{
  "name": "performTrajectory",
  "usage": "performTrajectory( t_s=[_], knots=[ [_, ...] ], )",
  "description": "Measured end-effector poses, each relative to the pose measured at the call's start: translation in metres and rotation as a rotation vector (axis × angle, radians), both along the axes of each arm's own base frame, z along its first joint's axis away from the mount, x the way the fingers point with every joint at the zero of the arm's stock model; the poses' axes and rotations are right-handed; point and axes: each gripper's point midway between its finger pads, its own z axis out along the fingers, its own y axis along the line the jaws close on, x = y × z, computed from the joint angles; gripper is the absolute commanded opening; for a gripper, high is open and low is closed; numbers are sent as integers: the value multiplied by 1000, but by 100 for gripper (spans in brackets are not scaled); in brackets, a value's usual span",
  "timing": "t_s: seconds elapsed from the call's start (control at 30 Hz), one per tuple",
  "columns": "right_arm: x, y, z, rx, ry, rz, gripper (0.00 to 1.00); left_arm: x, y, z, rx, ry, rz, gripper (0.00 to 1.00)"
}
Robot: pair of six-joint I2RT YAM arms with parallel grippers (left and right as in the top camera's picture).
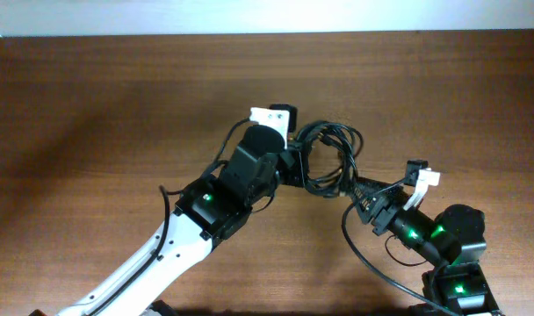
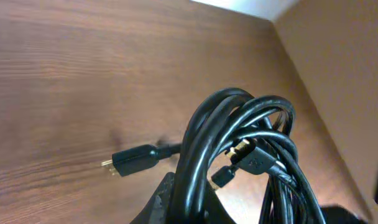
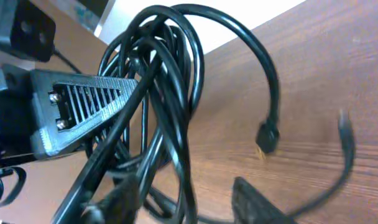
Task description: Untangle cables
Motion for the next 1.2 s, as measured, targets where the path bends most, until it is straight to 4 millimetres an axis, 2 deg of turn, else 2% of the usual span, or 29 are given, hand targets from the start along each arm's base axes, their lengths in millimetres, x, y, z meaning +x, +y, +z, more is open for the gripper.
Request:
performTrajectory(
  t_s=[0.03, 0.1, 0.23, 0.4, 0.47, 0.6, 0.7, 0.77, 0.83, 0.9, 1.0, 1.13, 1.2],
  knots=[
    [0, 1, 0, -5, -6, 5, 4, -3, -4, 0, 2, -4, -37, 0],
    [-2, 2, 2, 0, -12, 17, 4, -9, -9, 1, 5, -11, -97, 0],
    [-2, 3, 4, 2, -21, 27, 4, -8, -8, 1, 8, -14, -91, 0],
    [-3, 4, 5, 3, -24, 31, 4, 6, 16, -9, -50, 100, 185, 0],
    [-4, 5, 5, 6, -22, 42, 4, 4, 35, -25, -45, 188, 329, 0],
    [-6, 7, 5, 8, -20, 55, 4, -2, 61, -41, -72, 300, 542, 0],
    [-6, 7, 4, 9, -17, 57, 4, -3, 67, -44, -112, 334, 621, 0],
    [-6, 7, 3, 8, -10, 57, 31, -2, 69, -44, -126, 341, 642, 0],
    [-4, 4, 2, 4, -7, 36, 49, 0, 76, -44, -115, 326, 669, 0],
    [-3, 3, 1, 3, -6, 27, 51, 5, 84, -42, -85, 290, 690, 0],
    [-2, 3, 1, 0, -8, 22, 51, 6, 84, -40, -46, 259, 652, 0],
    [-1, 2, 1, -1, -8, 15, 51, 8, 73, -17, -33, 159, 526, 0],
    [-1, 2, 1, -2, -8, 14, 51, 10, 58, 2, -21, 66, 387, 0]
  ],
)
